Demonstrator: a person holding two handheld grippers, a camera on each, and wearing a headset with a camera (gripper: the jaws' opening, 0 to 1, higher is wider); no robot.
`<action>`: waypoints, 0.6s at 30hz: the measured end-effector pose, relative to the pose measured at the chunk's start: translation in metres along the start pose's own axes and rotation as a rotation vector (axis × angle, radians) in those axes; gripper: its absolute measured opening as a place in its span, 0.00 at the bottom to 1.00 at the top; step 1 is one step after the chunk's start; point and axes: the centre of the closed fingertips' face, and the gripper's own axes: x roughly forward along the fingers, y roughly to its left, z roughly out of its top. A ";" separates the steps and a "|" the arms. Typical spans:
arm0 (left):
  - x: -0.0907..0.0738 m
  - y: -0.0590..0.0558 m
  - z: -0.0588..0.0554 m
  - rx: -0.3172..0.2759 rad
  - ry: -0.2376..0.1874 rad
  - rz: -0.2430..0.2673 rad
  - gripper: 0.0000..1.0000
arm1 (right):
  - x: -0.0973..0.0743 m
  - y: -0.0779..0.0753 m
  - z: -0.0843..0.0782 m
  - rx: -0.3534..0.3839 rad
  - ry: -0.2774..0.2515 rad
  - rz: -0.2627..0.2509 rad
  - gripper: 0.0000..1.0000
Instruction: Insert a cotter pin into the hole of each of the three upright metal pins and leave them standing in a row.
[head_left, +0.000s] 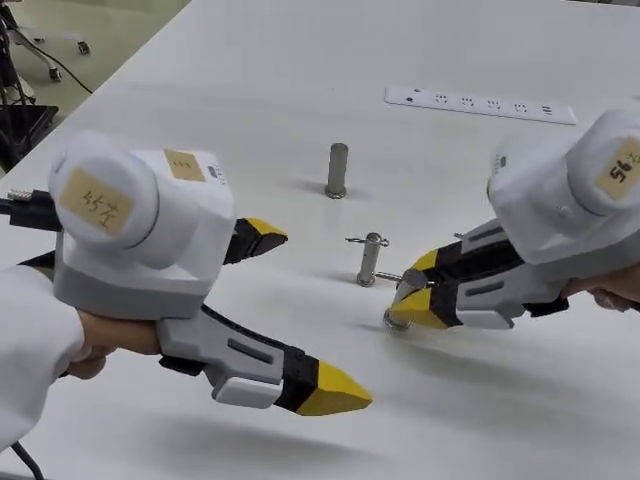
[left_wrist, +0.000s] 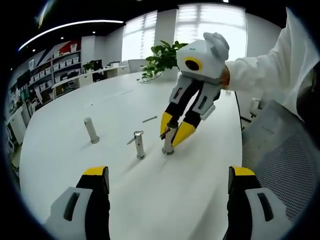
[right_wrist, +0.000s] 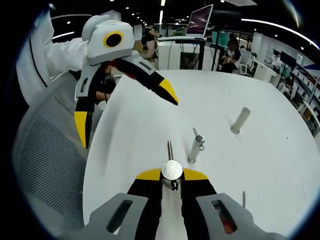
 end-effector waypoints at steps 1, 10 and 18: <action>0.000 0.000 -0.001 0.003 0.003 -0.001 0.99 | -0.004 -0.007 -0.003 0.008 0.004 -0.013 0.08; 0.000 -0.001 -0.004 -0.001 0.016 -0.002 0.98 | -0.023 -0.033 -0.026 0.033 0.026 -0.041 0.08; 0.004 -0.002 -0.005 -0.009 0.035 -0.001 0.99 | -0.026 -0.041 -0.038 0.088 0.008 -0.040 0.08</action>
